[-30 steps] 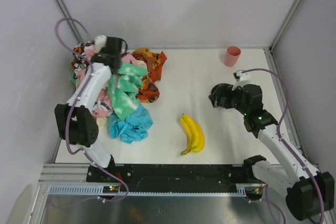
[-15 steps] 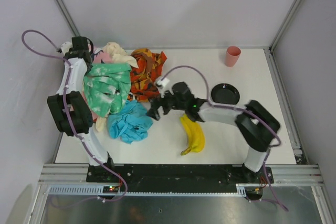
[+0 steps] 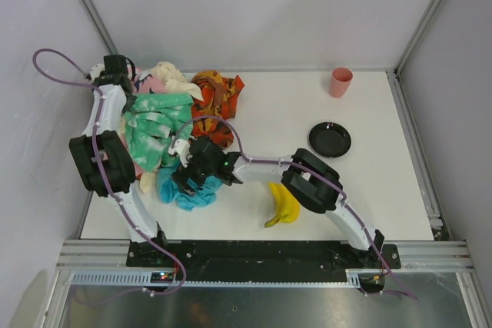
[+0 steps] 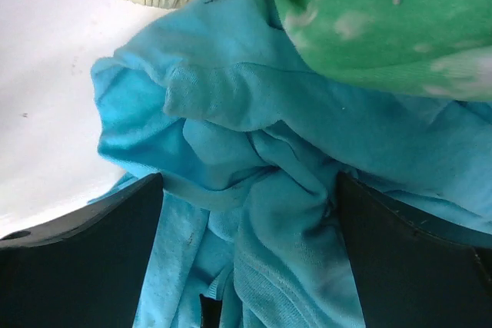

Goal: Pick out a specific cloth from the pile

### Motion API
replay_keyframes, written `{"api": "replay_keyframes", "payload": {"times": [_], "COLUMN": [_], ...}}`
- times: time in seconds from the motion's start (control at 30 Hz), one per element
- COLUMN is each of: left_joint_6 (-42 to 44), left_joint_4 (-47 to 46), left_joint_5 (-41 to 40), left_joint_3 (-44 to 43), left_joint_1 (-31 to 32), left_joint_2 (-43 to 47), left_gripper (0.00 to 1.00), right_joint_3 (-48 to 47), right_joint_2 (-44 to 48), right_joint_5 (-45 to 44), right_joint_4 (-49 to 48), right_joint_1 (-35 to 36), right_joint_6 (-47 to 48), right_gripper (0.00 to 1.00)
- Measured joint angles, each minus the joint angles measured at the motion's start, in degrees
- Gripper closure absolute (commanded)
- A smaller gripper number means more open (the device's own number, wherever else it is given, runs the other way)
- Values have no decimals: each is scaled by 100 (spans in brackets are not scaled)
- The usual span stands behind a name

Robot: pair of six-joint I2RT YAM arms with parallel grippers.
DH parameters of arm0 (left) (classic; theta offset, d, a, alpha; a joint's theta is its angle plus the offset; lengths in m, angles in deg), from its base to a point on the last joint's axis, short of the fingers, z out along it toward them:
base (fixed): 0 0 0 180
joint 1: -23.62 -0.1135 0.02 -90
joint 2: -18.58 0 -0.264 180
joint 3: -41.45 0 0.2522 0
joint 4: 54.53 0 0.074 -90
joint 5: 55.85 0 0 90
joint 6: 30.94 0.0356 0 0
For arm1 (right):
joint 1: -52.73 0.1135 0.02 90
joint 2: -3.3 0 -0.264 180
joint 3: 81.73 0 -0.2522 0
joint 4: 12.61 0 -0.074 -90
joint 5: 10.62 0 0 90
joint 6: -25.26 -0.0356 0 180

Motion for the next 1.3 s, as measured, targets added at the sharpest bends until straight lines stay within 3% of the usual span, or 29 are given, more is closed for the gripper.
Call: {"api": "replay_keyframes", "payload": {"times": [0.13,0.2,0.23,0.33,0.4,0.57,0.77,0.87,1.1,1.23,1.3], "left_joint_6": [-35,-42,-44,-61,-90,-138,-149,-151,-155,-149,-142], "left_joint_4": [-2,-2,-2,-2,-2,-2,-4,-7,-17,-81,-144], "left_joint_5": [118,177,199,223,243,289,411,446,450,372,350], "left_joint_3": [-20,-24,-24,-24,-24,-24,-24,-24,-24,52,173], "left_joint_1": [-4,-7,-9,-11,-13,-13,-13,-11,120,479,765], "left_joint_2": [-4,-4,-4,-4,-4,-4,-4,-7,-111,-162,-164], "left_gripper": [97,97,97,97,97,98,99,99,97,84,67], "right_joint_3": [-166,-326,-393,-592,-649,-260,1123,1414,1939,2188,2236], "right_joint_2": [-81,-155,-199,-326,-361,-127,1185,1847,3333,4089,4428], "right_joint_5": [-409,-643,-750,-1252,-1534,-2216,-2629,-2802,-3093,-3088,-3117], "right_joint_4": [376,601,664,826,879,704,909,1040,1047,975,922], "right_joint_1": [192,271,302,378,407,527,529,490,313,-61,-350], "right_joint_6": [417,533,586,706,706,544,542,518,391,393,393], "right_gripper": [17,27,36,83,96,98,94,99,100,100,100]}}
